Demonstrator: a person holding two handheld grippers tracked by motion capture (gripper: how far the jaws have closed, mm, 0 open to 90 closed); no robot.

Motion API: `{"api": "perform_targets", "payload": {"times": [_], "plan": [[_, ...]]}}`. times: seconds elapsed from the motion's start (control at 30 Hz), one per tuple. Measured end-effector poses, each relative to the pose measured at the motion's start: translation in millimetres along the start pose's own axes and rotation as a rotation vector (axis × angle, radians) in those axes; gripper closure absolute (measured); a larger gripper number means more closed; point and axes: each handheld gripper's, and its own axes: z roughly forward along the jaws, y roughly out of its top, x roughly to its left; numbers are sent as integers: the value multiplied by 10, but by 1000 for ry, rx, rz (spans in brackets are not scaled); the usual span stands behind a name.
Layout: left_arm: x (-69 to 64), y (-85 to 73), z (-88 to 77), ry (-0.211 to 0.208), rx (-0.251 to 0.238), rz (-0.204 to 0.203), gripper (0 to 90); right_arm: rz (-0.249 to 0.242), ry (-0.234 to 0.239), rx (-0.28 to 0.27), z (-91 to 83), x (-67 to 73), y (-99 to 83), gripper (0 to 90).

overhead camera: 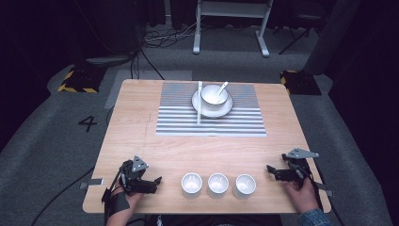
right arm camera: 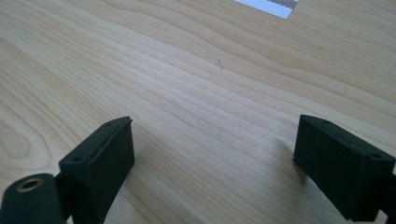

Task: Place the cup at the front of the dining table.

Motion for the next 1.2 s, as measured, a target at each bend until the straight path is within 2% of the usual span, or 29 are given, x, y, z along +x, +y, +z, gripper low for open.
{"api": "perform_targets", "payload": {"times": [0.67, 0.87, 0.93, 1.03, 1.13, 1.2], "plan": [[-1, 16, 12, 7, 1, -7, 40, 1, 0, 0, 0, 0, 0, 124], [-8, 6, -8, 13, -20, -22, 115, 1, 0, 0, 0, 0, 0, 124], [-1, 14, -22, 7, -37, -21, 152, 0, 1, 0, -1, -1, 0, 125], [-7, 34, -88, 10, -115, -32, 151, -2, 3, 0, -6, -1, -5, 126], [-25, 42, -149, 27, -155, -25, 153, -3, 2, 0, -6, -1, -5, 126], [-38, 47, -185, 17, -188, -38, 154, -3, 2, 0, -6, -1, -5, 126]]}}
